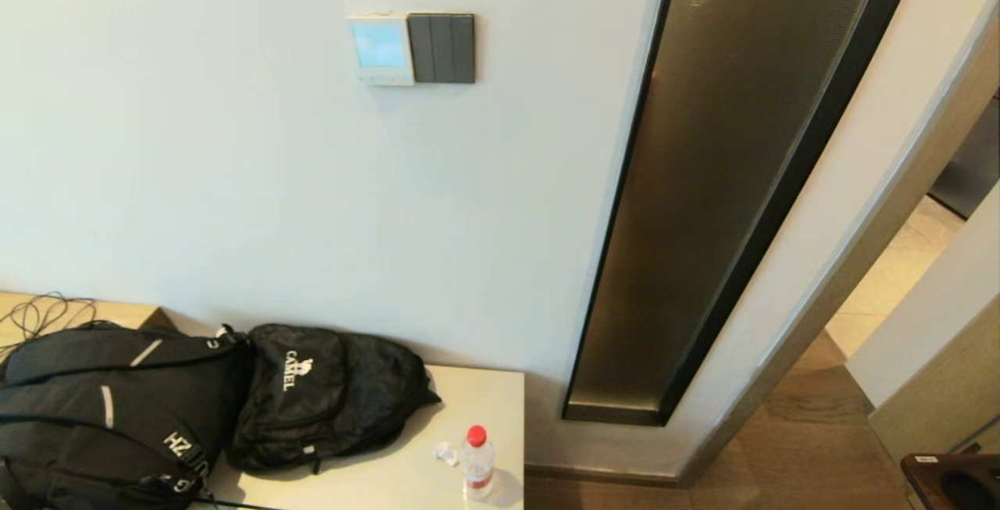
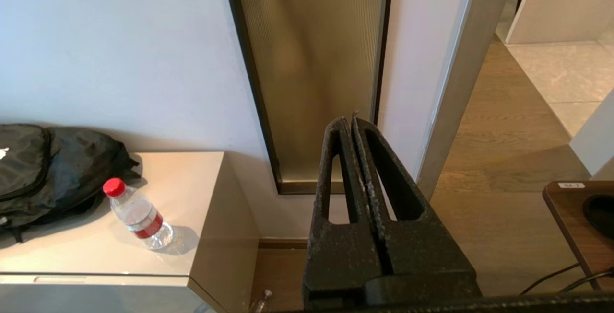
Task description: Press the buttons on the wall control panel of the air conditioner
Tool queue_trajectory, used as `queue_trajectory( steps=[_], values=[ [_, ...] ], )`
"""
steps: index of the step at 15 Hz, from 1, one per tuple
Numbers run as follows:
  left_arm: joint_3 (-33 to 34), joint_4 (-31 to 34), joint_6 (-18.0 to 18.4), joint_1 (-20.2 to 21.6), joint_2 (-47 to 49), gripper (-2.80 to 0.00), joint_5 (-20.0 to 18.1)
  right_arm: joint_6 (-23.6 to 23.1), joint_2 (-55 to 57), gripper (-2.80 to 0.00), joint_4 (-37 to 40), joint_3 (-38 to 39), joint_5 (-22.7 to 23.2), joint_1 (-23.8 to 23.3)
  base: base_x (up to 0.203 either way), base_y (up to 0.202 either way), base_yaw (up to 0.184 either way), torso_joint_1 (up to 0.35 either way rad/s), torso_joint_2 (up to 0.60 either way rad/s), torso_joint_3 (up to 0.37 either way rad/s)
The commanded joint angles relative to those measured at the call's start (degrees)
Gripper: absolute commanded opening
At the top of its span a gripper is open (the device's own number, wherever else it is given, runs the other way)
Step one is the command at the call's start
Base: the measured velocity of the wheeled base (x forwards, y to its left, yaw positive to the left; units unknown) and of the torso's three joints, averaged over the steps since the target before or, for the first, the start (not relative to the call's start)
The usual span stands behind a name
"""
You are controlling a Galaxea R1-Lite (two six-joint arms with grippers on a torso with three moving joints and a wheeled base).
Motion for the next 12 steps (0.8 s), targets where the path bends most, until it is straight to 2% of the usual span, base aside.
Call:
queue_trajectory(
  steps=[1,3,12],
  values=[
    [0.44,-0.35,-0.61,-0.05,-0.49,-2.80,0.06,-0.02,0.04,-2.80,-0.02,0.03,0.00,0.00,0.000,0.000,0.000,0.000,0.00,0.000],
    [0.44,-0.37,-1.85,-0.08,-0.48,-2.80,-0.02,-0.02,0.04,-2.80,-0.02,0.00,-0.13,0.00,0.000,0.000,0.000,0.000,0.00,0.000],
    [0.44,-0.46,-2.13,-0.12,-0.57,-2.80,-0.02,-0.08,0.04,-2.80,-0.02,0.00,-0.13,0.00,0.000,0.000,0.000,0.000,0.00,0.000]
  ],
)
